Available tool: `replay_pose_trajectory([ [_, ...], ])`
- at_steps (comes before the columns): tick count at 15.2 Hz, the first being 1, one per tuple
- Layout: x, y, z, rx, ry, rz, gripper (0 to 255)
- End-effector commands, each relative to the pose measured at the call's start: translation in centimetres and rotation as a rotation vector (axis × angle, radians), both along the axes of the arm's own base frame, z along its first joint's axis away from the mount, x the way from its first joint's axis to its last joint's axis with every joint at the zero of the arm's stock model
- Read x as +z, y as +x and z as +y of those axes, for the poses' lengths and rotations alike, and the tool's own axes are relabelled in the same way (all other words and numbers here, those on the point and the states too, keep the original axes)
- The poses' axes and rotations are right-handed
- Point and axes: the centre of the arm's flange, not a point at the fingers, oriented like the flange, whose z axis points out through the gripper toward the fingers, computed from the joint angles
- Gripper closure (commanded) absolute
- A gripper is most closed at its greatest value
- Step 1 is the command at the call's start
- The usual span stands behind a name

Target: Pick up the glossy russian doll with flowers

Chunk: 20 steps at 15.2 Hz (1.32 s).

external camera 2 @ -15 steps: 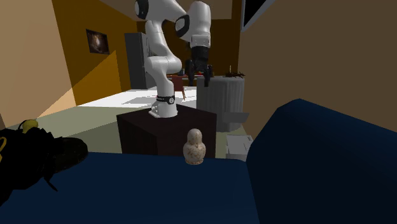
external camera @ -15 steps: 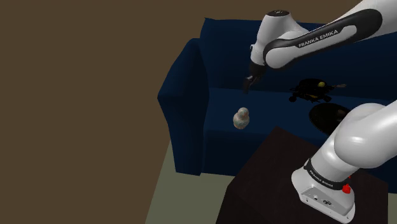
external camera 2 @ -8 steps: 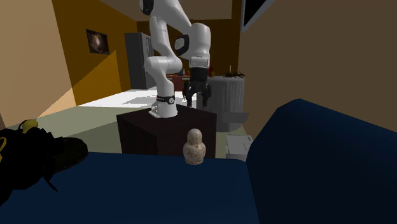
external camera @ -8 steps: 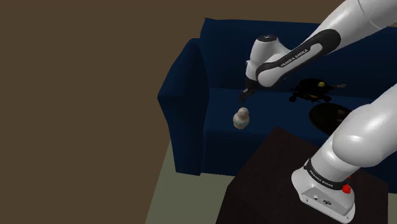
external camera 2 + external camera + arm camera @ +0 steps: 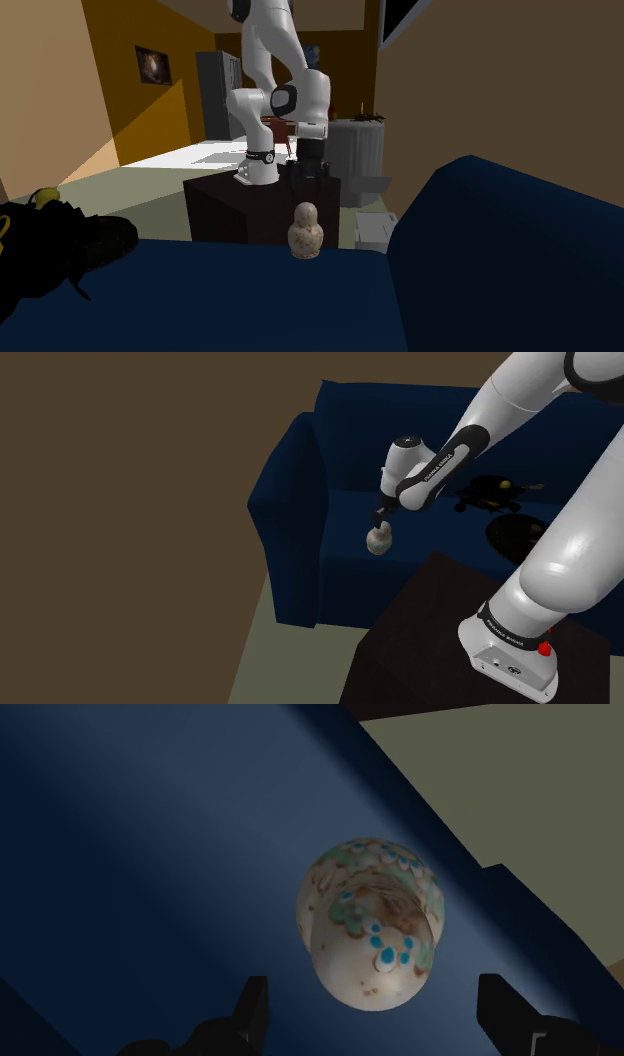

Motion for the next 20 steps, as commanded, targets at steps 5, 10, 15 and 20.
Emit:
replay_pose_trajectory([
  [5, -3.1, 0.0, -0.1, 0.0, 0.0, 0.0, 0],
  [10, -3.0, 0.0, -0.1, 0.0, 0.0, 0.0, 255],
  [15, -3.1, -0.1, 0.0, 0.0, 0.0, 0.0, 255],
  [20, -0.9, 0.0, -0.1, 0.0, 0.0, 0.0, 255],
])
